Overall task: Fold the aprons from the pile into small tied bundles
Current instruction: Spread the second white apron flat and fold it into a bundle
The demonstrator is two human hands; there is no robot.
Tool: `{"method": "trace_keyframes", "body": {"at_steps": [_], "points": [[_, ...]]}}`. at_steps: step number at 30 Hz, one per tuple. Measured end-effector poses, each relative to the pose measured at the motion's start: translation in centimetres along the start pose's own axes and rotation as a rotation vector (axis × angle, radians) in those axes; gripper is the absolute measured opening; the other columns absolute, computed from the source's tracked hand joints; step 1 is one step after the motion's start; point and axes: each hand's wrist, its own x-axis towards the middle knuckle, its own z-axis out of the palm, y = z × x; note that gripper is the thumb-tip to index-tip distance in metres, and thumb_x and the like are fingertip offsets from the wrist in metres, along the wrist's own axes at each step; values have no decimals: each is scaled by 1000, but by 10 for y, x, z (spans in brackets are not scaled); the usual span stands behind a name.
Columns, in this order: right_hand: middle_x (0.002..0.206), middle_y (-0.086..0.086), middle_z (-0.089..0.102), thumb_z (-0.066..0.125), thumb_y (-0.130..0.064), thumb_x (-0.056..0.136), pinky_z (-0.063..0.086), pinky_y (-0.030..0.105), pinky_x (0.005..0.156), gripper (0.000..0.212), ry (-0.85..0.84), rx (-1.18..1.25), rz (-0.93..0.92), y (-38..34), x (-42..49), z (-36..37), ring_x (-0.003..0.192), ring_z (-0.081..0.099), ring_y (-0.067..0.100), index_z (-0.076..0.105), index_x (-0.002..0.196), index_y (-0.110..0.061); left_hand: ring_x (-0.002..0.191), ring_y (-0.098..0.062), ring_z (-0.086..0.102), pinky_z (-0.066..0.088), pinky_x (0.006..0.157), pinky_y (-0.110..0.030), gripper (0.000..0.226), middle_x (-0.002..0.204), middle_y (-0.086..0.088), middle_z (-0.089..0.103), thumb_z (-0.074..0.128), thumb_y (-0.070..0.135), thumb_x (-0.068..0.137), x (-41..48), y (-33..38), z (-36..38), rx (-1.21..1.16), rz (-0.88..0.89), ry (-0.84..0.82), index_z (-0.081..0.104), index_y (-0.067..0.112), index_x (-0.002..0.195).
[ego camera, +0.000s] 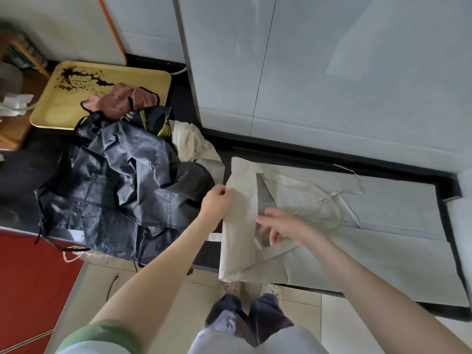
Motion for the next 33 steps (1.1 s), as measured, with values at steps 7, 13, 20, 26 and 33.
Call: {"method": "trace_keyframes", "body": {"at_steps": [7, 13, 20, 26, 33], "points": [[140, 1, 45, 60, -35, 91, 32, 30, 104, 57, 486, -155, -451, -67, 16, -34, 131, 38, 18, 41, 142, -19, 65, -18, 50, 52, 74, -47, 37, 68, -4, 49, 45, 39, 97, 1, 10, -2, 109, 170, -80, 52, 9, 77], [84, -2, 62, 49, -36, 93, 40, 31, 79, 30, 350, -304, -337, -107, 37, -36, 86, 56, 16, 63, 79, -14, 67, -28, 58, 53, 74, -42, 40, 69, -12, 53, 44, 36, 99, -4, 20, -7, 253, 291, -132, 50, 5, 76], [88, -6, 65, 55, -18, 95, 43, 22, 73, 16, 401, 153, -415, -104, 54, -31, 86, 58, 10, 70, 92, -12, 63, -20, 48, 53, 71, -47, 38, 67, -7, 46, 43, 34, 100, 4, 17, -10, 227, 222, -65, 46, 3, 78], [126, -3, 55, 60, -19, 89, 33, 37, 106, 47, 518, -179, -455, -83, 59, -34, 123, 44, 18, 49, 134, -21, 70, -23, 50, 43, 62, -36, 13, 77, -3, 53, 40, 19, 100, 7, 8, -12, 206, 109, 47, 43, 7, 96], [156, -3, 23, 50, -34, 96, 17, 38, 112, 66, 479, -767, -440, -7, 48, -18, 143, 20, 16, 17, 152, -22, 148, -27, 2, -4, 118, -36, 62, 159, -15, 9, 38, 20, 98, -7, -17, 15, 886, 599, -1, 11, 8, 153]]}}
